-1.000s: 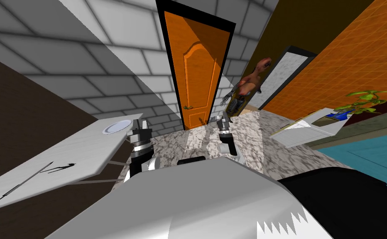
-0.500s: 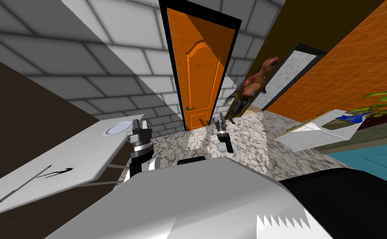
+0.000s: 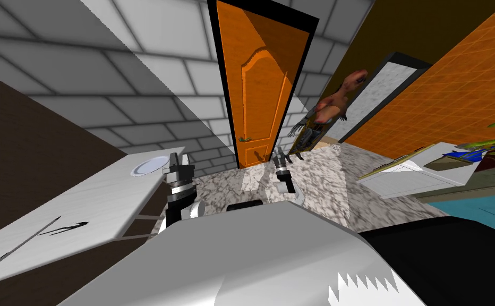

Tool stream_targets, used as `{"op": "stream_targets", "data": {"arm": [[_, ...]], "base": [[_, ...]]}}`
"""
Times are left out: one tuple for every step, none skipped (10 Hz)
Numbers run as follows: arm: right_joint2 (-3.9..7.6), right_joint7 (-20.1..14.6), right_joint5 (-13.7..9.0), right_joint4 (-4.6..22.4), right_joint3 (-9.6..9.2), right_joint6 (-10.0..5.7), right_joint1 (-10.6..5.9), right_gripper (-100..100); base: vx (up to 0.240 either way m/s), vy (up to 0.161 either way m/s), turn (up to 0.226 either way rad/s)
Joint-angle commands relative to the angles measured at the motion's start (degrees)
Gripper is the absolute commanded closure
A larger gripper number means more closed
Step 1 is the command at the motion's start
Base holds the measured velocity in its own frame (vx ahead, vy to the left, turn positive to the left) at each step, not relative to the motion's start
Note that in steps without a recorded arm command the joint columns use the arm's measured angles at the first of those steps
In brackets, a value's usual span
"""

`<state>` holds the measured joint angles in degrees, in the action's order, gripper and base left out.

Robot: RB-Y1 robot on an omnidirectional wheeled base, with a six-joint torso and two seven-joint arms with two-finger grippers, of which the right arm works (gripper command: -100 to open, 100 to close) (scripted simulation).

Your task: Pull the door open

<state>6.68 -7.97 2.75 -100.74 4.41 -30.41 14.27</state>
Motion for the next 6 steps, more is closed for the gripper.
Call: {"op": "stream_targets", "data": {"arm": [[0.27,-0.08,0.17,2.86,0.09,-0.44,-1.49,-100],[0.46,-0.15,0.28,4.55,0.14,-0.73,-2.34,-100],[0.65,-0.22,0.4,6.35,0.18,-1.03,-3.19,-100],[0.65,-0.22,0.4,6.89,0.18,-1.03,-3.19,-100],[0.83,-0.3,0.51,8.83,0.23,-1.34,-4.06,-100],[1.01,-0.37,0.63,10.26,0.28,-1.64,-4.94,-100]], "base": [[0.069,0.035,0.03],[0.094,0.036,0.049],[0.097,0.034,0.042],[0.071,0.022,0.011],[0.068,0.024,0.029],[0.083,0.045,0.036]]}}
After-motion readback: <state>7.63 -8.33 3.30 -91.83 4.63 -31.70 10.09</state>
